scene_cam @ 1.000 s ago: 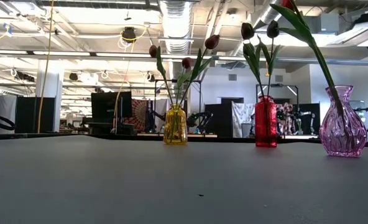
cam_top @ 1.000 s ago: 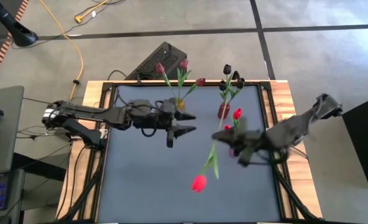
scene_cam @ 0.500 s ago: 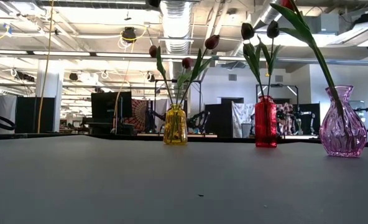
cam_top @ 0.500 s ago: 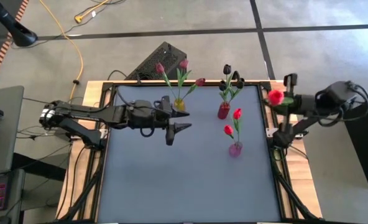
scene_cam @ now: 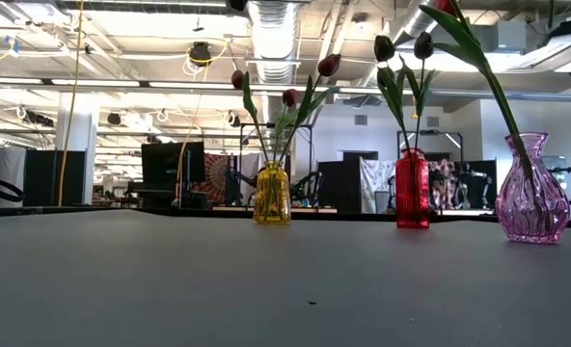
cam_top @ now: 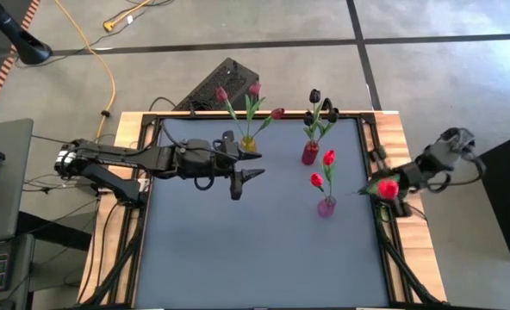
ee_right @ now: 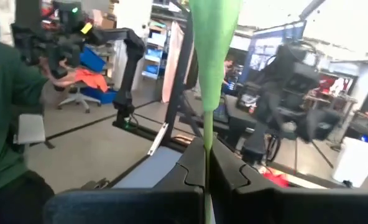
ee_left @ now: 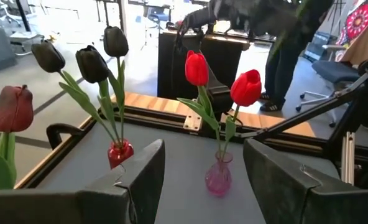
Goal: Sort flowers into vase by color
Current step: Put the red flower into the purple vase
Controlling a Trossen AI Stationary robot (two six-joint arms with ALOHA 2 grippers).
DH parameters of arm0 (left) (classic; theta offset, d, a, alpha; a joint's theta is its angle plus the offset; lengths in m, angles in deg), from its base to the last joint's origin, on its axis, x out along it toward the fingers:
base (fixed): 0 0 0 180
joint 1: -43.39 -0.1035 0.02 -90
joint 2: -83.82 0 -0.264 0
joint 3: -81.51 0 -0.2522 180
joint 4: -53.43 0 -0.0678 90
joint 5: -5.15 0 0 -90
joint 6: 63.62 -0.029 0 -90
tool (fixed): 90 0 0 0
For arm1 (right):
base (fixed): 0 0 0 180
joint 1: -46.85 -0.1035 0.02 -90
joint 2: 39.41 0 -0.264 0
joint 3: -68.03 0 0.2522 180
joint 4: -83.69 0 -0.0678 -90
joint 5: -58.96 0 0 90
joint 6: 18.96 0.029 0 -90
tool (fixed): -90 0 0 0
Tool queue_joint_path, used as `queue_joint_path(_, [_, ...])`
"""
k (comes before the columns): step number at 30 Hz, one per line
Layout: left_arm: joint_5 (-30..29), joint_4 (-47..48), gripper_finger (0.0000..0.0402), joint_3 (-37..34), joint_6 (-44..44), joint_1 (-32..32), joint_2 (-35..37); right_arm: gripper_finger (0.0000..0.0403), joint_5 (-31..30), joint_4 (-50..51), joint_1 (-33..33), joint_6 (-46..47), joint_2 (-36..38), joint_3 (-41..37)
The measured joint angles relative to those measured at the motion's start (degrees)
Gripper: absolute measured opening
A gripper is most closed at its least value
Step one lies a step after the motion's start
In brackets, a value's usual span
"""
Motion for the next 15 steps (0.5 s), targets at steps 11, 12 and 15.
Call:
queue_joint_path(11, [-0.15, -0.22, 0.0206, -2.01, 0.83, 0.04, -0.57, 0.0027, -5.47, -14.92, 0.04, -2.14, 6.92, -18.24])
queue_joint_path(12, [-0.15, -0.08, 0.0206, -2.03, 0.83, 0.04, -0.63, 0.0027, -5.73, -15.79, 0.05, -2.11, 7.26, -19.12])
queue_joint_path(15, [-0.15, -0.51, 0.0206, -2.03, 0.83, 0.04, -0.86, 0.0027, -5.87, -17.29, 0.05, -1.81, 8.07, -22.12])
